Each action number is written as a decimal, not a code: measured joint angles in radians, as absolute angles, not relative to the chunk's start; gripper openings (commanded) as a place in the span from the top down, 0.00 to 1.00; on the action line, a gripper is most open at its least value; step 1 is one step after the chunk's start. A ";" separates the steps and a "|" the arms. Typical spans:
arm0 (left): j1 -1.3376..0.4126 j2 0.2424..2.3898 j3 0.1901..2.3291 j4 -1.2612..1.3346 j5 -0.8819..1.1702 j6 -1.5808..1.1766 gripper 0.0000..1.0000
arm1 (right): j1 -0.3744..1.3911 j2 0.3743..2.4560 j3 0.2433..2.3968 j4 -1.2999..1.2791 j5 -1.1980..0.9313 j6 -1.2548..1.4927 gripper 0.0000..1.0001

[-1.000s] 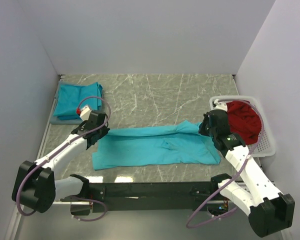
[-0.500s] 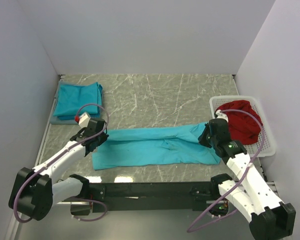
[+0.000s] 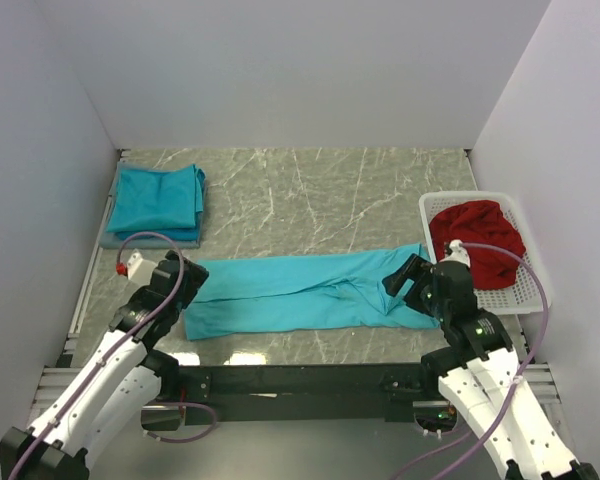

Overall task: Fold and stack the t-shirts
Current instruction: Fold the tshirt

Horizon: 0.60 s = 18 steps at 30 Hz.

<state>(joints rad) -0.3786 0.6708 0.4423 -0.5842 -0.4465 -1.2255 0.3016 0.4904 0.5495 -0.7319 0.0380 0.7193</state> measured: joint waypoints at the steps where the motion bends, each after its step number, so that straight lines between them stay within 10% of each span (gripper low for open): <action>1: -0.379 0.647 0.442 -0.575 -0.450 -1.224 0.01 | 0.302 0.492 0.550 -0.707 0.031 0.709 0.11; 18: -0.379 1.135 0.547 -0.182 -0.164 -1.026 0.01 | 0.384 1.039 0.698 -0.535 -0.065 0.549 0.11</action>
<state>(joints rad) -0.3786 1.1355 0.5472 -0.1818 -0.1638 -1.0264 0.3840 1.0389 0.6983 -0.5346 -0.0647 0.5491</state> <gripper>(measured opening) 0.994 0.894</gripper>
